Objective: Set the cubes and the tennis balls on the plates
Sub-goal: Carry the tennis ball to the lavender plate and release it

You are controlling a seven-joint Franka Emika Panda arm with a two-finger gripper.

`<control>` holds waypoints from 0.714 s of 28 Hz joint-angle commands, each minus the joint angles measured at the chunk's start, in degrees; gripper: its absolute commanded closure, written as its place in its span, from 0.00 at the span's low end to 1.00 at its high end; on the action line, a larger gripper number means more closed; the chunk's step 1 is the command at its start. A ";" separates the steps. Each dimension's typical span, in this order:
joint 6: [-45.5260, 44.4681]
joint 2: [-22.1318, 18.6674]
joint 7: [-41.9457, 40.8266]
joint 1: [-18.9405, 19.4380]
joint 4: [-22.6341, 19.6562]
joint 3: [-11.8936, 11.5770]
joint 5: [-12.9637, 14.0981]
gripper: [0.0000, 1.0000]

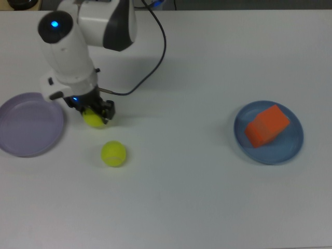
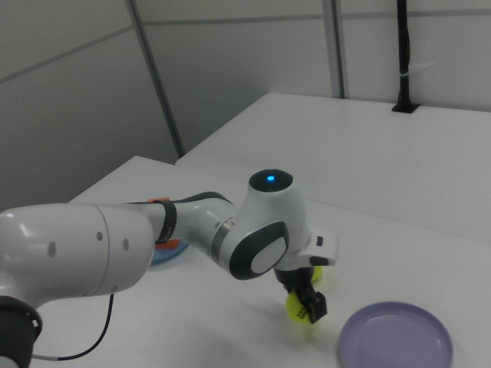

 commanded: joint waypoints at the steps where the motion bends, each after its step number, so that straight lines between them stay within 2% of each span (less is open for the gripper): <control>1: -4.28 -3.70 -3.84 0.01 1.48 -5.78 4.06 1.00; 3: -4.11 -3.18 -5.33 -0.08 2.19 -8.33 6.08 1.00; 10: -2.35 1.48 -6.39 -0.69 4.47 -10.89 6.62 1.00; 14: -1.47 4.38 -6.48 -0.96 6.76 -11.95 6.71 1.00; 20: -1.47 4.83 -6.48 -1.40 7.38 -11.95 6.97 1.00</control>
